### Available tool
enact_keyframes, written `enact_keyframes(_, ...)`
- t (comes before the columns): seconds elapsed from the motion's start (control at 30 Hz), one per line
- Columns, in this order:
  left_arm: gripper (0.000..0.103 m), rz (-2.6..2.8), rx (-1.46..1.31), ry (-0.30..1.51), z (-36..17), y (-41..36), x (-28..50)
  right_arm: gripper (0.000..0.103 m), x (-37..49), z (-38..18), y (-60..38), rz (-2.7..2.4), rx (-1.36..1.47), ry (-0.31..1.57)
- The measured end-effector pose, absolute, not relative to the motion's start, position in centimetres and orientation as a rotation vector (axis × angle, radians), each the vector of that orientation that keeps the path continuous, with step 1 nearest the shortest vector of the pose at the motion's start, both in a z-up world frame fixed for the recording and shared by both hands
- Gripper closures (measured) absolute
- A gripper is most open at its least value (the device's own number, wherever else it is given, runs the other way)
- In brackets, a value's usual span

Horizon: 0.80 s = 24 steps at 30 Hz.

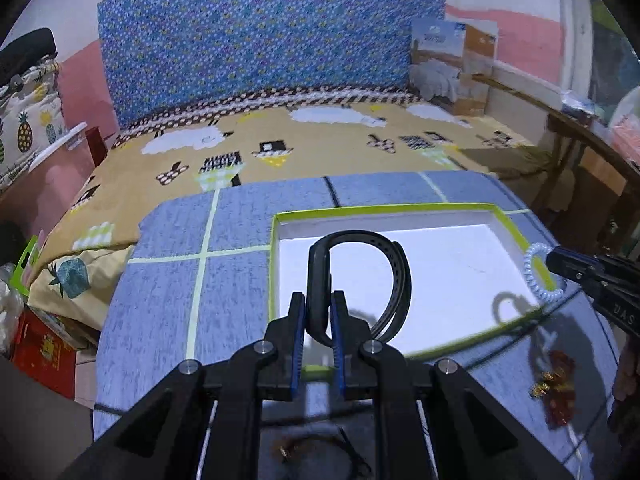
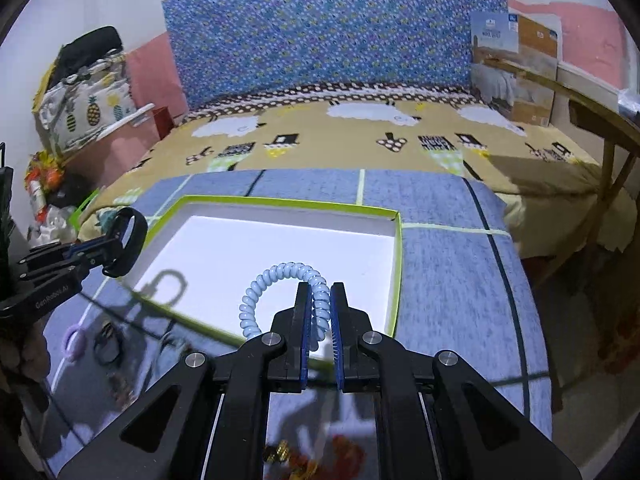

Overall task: Organize jewelry
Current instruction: 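Carry both items into the green box and open both grippers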

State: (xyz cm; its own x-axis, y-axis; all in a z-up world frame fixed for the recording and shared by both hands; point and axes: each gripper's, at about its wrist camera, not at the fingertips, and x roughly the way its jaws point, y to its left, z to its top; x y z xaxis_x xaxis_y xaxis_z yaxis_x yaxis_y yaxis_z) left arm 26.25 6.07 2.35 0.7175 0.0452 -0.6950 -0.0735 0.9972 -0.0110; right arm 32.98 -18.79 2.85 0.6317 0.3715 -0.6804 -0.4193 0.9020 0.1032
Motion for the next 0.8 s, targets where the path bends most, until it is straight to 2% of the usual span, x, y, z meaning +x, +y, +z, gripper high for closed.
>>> enact_keyframes(0.27, 0.090, 0.112, 0.001, 0.889, -0.9, 5.9, 29.6, 0.094, 36.5, -0.4, -18.3, 0.414, -0.078, 0.871)
enact_keyframes(0.6, 0.089, 0.079, -0.026, 0.914, -1.6, 5.6, 30.0, 0.092, 37.0, -1.7, -18.2, 0.426, -0.085, 0.919)
enact_keyframes(0.7, 0.089, 0.070, -0.027, 0.902, -1.4, 5.5, 29.7, 0.081, 36.8, -1.5, -18.1, 0.432, -0.087, 0.905)
enact_keyframes(0.77, 0.087, 0.065, -0.029, 0.893, -1.3, 5.5, 29.4, 0.068, 36.4, -1.1, -18.2, 0.432, -0.079, 0.895)
enact_keyframes(0.8, 0.086, 0.060, -0.036, 0.887, -1.2, 5.5, 29.1, 0.068, 36.1, -0.9, -18.3, 0.432, -0.075, 0.888)
